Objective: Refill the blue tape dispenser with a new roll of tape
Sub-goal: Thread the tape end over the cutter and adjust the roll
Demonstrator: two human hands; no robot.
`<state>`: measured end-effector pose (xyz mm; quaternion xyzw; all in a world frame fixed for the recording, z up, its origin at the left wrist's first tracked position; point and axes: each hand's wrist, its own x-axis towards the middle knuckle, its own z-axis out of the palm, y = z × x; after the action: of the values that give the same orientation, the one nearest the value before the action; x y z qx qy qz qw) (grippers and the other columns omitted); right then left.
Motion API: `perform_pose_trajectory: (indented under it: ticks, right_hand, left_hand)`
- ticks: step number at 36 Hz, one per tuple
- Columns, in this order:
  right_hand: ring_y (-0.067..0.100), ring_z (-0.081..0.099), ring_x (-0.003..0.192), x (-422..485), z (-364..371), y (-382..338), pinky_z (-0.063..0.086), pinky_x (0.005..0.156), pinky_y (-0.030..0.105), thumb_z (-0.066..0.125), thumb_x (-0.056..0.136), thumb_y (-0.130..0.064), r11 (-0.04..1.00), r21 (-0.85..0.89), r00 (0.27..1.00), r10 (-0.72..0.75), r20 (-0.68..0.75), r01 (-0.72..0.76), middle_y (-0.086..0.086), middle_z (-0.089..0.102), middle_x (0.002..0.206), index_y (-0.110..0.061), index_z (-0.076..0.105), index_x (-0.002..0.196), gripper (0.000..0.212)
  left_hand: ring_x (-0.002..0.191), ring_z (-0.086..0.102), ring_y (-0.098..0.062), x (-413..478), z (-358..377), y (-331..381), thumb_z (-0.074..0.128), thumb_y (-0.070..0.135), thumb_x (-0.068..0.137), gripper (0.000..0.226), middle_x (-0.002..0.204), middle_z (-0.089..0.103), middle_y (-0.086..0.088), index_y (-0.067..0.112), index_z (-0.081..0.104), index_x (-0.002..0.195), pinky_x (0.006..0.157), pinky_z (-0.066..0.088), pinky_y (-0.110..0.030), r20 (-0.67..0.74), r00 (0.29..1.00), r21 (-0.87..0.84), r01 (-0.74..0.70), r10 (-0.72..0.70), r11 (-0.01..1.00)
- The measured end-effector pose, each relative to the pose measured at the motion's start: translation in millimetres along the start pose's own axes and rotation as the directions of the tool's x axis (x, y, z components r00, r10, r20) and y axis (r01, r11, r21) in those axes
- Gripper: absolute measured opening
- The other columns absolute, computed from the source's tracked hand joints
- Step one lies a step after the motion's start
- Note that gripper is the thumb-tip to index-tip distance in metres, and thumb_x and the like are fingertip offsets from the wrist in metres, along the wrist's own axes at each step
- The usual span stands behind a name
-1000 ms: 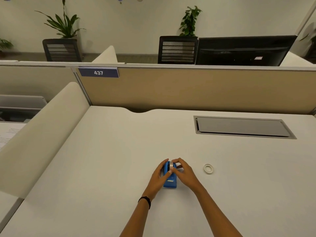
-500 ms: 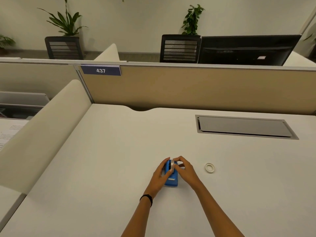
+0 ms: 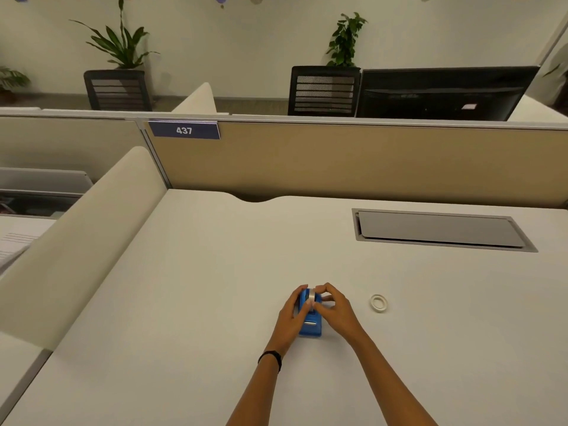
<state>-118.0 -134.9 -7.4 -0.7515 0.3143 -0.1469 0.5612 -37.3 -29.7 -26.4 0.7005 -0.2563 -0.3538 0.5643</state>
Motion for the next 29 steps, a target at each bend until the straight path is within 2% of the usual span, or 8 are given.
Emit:
perform_pose_trajectory:
  ticks: [4,9,13,16,21,25,29]
  right_hand:
    - [0.018,0.056,0.096,0,3,0,0.048,0.069,0.013,0.062,0.086,-0.012,1.0,-0.004,1.0,-0.01,-0.024,0.01,-0.002,0.057,0.105,-0.012,0.055,0.1,0.016]
    - [0.017,0.057,0.091,1,8,-4,0.047,0.062,0.011,0.06,0.087,-0.015,1.0,-0.013,0.997,-0.005,-0.08,0.004,0.0,0.059,0.101,-0.012,0.055,0.097,0.011]
    - [0.017,0.057,0.089,4,12,-4,0.048,0.059,0.006,0.06,0.087,-0.011,1.0,-0.017,0.992,0.008,-0.122,-0.01,0.0,0.058,0.099,-0.009,0.055,0.1,0.014]
    - [0.014,0.055,0.087,7,14,-4,0.046,0.059,0.009,0.06,0.086,-0.012,0.999,-0.015,0.991,0.029,-0.134,-0.031,-0.001,0.057,0.099,-0.008,0.055,0.101,0.017]
    - [0.015,0.055,0.086,9,15,-3,0.048,0.07,0.02,0.062,0.085,-0.015,0.996,0.013,0.989,0.087,-0.123,-0.086,-0.003,0.056,0.098,-0.011,0.053,0.101,0.018]
    - [0.014,0.055,0.088,7,14,-4,0.045,0.063,0.012,0.062,0.086,-0.015,0.996,0.029,0.99,0.09,-0.11,-0.087,-0.004,0.056,0.098,-0.016,0.053,0.097,0.014]
    - [0.015,0.053,0.091,6,13,-5,0.044,0.063,0.011,0.06,0.087,-0.014,0.996,0.016,0.992,0.088,-0.095,-0.087,-0.002,0.056,0.101,-0.009,0.054,0.103,0.017]
  left_hand:
    - [0.126,0.047,-0.014,1,-1,0,0.047,0.032,0.094,0.036,0.139,0.044,0.006,0.036,0.037,0.128,0.105,0.043,-0.03,0.005,1.0,0.012,-0.005,0.005,1.0]
    - [0.127,0.047,-0.016,1,-1,0,0.046,0.034,0.094,0.04,0.141,0.045,0.004,0.032,0.037,0.134,0.107,0.042,-0.034,0.011,1.0,0.033,-0.006,0.006,0.999]
    - [0.124,0.048,-0.01,0,-1,-1,0.045,0.036,0.094,0.036,0.139,0.045,0.008,0.039,0.038,0.129,0.097,0.044,-0.016,0.008,1.0,0.025,-0.014,0.014,1.0]
    - [0.123,0.048,-0.008,0,-3,-4,0.045,0.037,0.094,0.035,0.138,0.045,0.011,0.044,0.037,0.127,0.09,0.044,-0.006,0.018,1.0,0.028,-0.013,0.012,1.0]
    - [0.121,0.045,0.001,2,-6,-8,0.046,0.037,0.094,0.036,0.137,0.041,0.019,0.049,0.034,0.126,0.088,0.04,-0.001,0.051,0.999,0.049,-0.012,0.01,0.999]
    - [0.123,0.044,0.0,3,-6,-10,0.046,0.036,0.094,0.038,0.138,0.039,0.018,0.047,0.032,0.128,0.088,0.04,0.0,0.05,0.999,0.058,-0.016,0.013,0.998]
    - [0.125,0.044,-0.004,3,-5,-11,0.047,0.035,0.094,0.039,0.139,0.039,0.016,0.044,0.032,0.13,0.089,0.04,-0.001,0.04,0.999,0.058,-0.019,0.017,0.998]
